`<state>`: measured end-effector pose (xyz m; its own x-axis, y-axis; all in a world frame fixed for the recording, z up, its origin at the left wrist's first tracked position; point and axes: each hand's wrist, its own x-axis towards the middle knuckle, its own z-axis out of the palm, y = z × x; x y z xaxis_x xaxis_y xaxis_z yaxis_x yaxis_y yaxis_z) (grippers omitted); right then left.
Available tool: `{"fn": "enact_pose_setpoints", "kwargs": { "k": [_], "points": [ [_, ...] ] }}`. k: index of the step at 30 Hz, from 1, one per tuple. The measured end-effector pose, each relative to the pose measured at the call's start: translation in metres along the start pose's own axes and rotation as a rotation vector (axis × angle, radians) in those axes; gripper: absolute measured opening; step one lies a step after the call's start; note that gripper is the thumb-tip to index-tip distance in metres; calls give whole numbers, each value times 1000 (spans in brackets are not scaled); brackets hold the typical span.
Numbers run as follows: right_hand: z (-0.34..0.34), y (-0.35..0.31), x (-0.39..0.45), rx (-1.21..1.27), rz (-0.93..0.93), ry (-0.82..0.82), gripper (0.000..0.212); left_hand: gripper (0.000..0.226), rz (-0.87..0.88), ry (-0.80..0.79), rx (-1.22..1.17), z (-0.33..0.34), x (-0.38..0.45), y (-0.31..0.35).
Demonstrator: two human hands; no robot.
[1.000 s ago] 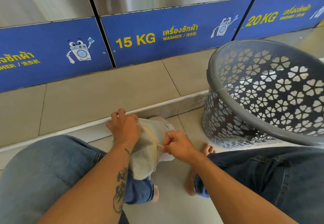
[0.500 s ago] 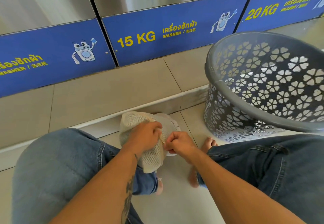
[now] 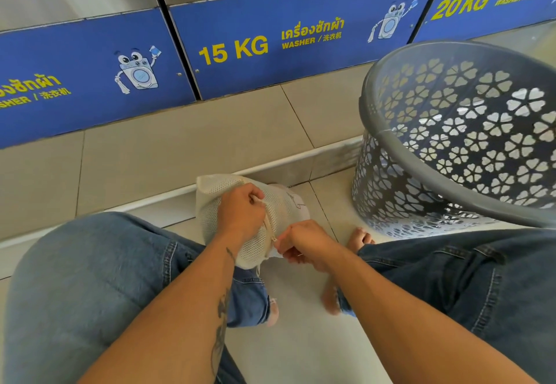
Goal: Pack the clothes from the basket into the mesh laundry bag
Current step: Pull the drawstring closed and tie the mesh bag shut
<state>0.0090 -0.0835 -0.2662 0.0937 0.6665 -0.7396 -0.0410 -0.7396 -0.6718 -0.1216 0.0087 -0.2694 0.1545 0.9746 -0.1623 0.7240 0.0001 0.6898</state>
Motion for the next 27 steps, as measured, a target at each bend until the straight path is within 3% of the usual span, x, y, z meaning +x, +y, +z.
{"fn": "enact_pose_setpoints", "kwargs": {
  "k": [10,13,15,19,24,27],
  "points": [
    [5,12,0,116,113,-38,13,16,28,-51,20,-13,-12,12],
    [7,13,-1,182,107,-41,14,6,-17,-272,275,-21,-15,20],
    [9,14,-2,233,98,-42,17,17,-128,-452,392,-25,-20,18],
    [16,15,-10,251,54,-64,24,38,-224,-535,331,-26,-27,18],
    [20,21,-15,166,-48,83,18,31,-299,-584,118,-23,-37,23],
    [20,23,-13,127,-122,127,24,33,-292,-570,106,-23,-38,21]
  ]
}}
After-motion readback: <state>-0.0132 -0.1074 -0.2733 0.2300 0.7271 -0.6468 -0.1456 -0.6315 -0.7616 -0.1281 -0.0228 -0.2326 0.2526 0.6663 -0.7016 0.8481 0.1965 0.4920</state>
